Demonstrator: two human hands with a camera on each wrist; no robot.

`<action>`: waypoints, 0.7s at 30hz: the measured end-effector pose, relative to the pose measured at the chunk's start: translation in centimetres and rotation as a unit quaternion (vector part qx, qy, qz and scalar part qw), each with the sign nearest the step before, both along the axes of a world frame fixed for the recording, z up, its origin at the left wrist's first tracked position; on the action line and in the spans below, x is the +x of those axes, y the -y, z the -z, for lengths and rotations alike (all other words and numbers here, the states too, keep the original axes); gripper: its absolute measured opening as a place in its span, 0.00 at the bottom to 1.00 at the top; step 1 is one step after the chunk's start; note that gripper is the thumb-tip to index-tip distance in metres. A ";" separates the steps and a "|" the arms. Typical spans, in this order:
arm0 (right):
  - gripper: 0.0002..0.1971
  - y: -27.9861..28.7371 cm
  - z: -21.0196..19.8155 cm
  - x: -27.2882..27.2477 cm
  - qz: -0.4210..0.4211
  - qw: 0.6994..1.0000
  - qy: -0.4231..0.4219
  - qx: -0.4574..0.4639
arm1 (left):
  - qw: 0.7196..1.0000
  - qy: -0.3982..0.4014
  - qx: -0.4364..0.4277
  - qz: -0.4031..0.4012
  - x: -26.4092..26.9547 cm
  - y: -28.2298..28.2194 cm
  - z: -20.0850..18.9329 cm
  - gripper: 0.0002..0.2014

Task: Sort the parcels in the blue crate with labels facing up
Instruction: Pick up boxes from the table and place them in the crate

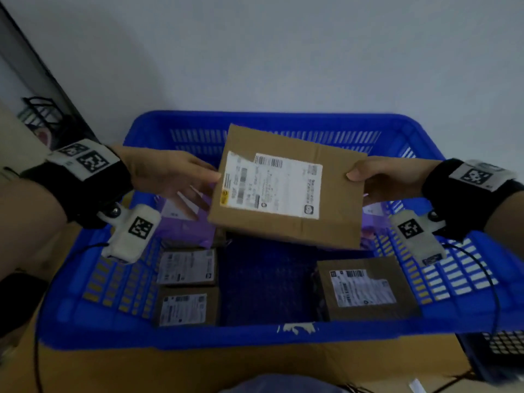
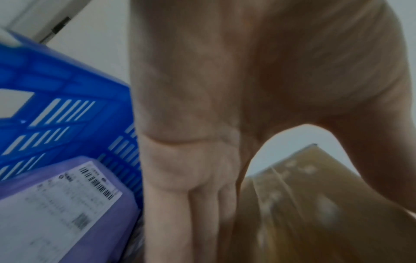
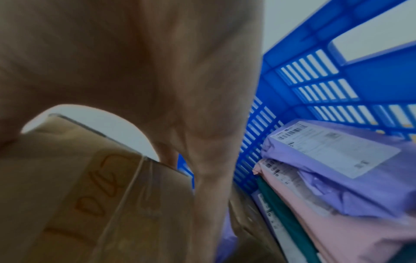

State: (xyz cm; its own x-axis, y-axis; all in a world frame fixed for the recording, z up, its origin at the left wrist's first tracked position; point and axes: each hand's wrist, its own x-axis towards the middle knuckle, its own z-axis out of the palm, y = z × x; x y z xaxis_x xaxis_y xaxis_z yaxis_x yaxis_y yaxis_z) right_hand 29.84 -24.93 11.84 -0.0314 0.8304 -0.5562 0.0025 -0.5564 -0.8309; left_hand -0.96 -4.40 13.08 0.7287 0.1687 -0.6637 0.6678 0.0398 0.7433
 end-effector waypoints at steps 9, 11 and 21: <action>0.47 -0.3 5.2 -1.3 -0.100 0.984 0.012 -0.145 | 0.996 -0.074 -0.058 -0.002 0.9 1.7 5.4 0.43; 0.36 -0.5 6.3 -2.0 -0.099 0.980 -0.010 -0.170 | 0.992 -0.106 -0.060 0.023 1.0 2.0 6.7 0.46; 0.22 -0.4 11.6 -2.6 -0.124 0.969 -0.035 -0.209 | 0.988 -0.141 -0.059 0.003 0.6 3.8 13.0 0.51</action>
